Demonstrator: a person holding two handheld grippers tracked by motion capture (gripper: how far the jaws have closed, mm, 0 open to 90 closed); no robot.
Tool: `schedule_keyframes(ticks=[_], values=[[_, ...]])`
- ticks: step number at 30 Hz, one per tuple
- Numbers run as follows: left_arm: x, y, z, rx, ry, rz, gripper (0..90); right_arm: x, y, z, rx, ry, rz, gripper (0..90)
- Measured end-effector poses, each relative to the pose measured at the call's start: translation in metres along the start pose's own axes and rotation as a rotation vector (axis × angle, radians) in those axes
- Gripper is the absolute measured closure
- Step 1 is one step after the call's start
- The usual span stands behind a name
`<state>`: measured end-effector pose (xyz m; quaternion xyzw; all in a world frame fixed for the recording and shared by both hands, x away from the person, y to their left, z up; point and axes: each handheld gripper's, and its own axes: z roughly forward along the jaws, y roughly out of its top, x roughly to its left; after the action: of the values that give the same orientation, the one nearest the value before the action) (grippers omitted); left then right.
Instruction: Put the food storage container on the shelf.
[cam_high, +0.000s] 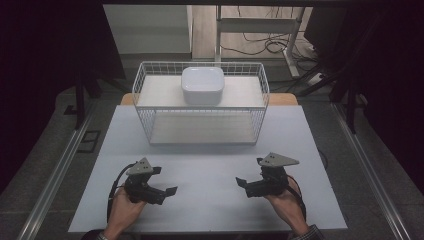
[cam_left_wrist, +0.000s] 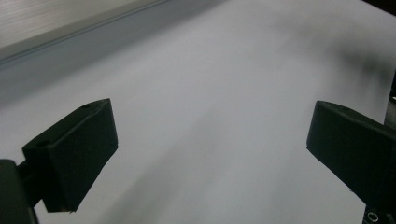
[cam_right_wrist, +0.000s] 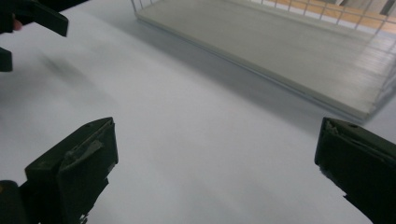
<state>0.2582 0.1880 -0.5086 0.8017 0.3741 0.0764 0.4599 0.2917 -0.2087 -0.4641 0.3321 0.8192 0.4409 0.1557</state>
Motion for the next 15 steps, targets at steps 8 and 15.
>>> schedule_keyframes(ticks=[8, 15], values=[[-0.001, -0.012, -0.008, 0.012, 0.023, 0.000, 2.0, -0.006, -0.019, -0.008, 0.025, -0.041, 0.011, 0.0], [-0.002, -0.022, -0.009, 0.035, 0.027, -0.007, 2.4, -0.005, -0.036, -0.009, 0.074, -0.052, 0.013, 0.0]])
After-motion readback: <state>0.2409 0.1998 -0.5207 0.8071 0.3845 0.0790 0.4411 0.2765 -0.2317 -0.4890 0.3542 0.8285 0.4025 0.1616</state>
